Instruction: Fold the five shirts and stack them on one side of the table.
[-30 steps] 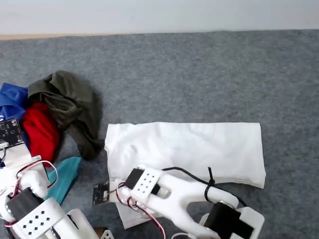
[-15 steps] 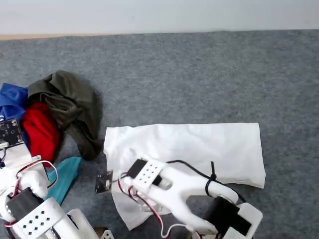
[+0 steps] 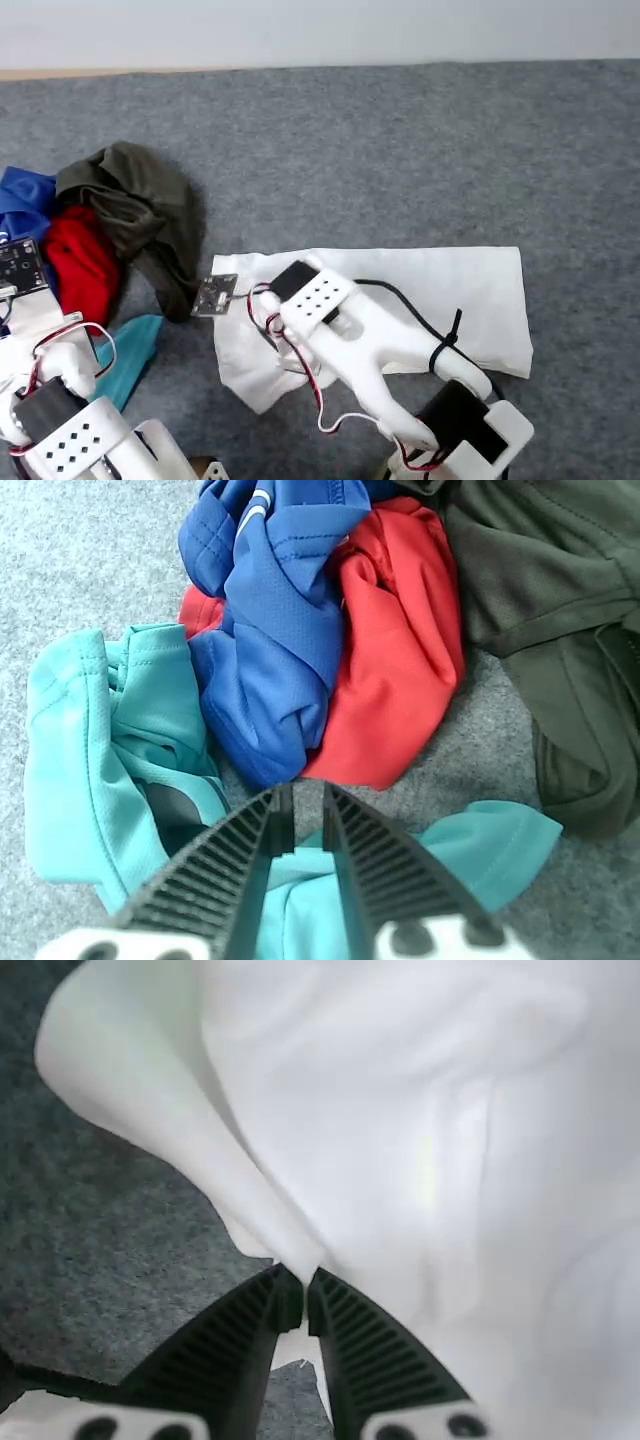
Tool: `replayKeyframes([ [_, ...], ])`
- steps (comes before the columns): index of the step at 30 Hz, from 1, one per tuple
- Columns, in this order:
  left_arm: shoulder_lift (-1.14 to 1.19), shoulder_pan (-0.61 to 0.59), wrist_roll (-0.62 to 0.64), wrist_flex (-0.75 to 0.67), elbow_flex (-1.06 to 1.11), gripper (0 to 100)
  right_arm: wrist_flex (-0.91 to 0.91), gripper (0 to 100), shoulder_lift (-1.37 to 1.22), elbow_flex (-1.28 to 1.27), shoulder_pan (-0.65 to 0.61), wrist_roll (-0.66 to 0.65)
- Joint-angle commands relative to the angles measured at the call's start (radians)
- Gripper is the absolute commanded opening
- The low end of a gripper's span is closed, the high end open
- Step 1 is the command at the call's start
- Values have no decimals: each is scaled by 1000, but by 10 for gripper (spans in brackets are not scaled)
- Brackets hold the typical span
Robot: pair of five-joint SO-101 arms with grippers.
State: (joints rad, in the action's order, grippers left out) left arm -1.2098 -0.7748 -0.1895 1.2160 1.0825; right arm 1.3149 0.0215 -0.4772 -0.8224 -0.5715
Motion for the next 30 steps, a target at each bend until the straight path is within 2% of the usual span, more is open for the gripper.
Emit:
replayKeyframes([
  [1, -5, 3, 3, -21, -8, 58, -19, 9, 2, 40, 51, 8],
  [9, -5, 43, 3, -18, -8, 58, -74, 20, 1, 40, 153, 9],
  [17, -9, 41, 3, -17, -8, 58, -87, 169, -81, 52, 211, 12],
  [26, -11, 38, 3, 12, -12, 58, -84, 268, -114, 158, 254, 87],
  [30, -11, 38, 3, 12, -12, 58, -91, 276, -119, 178, 255, 86],
])
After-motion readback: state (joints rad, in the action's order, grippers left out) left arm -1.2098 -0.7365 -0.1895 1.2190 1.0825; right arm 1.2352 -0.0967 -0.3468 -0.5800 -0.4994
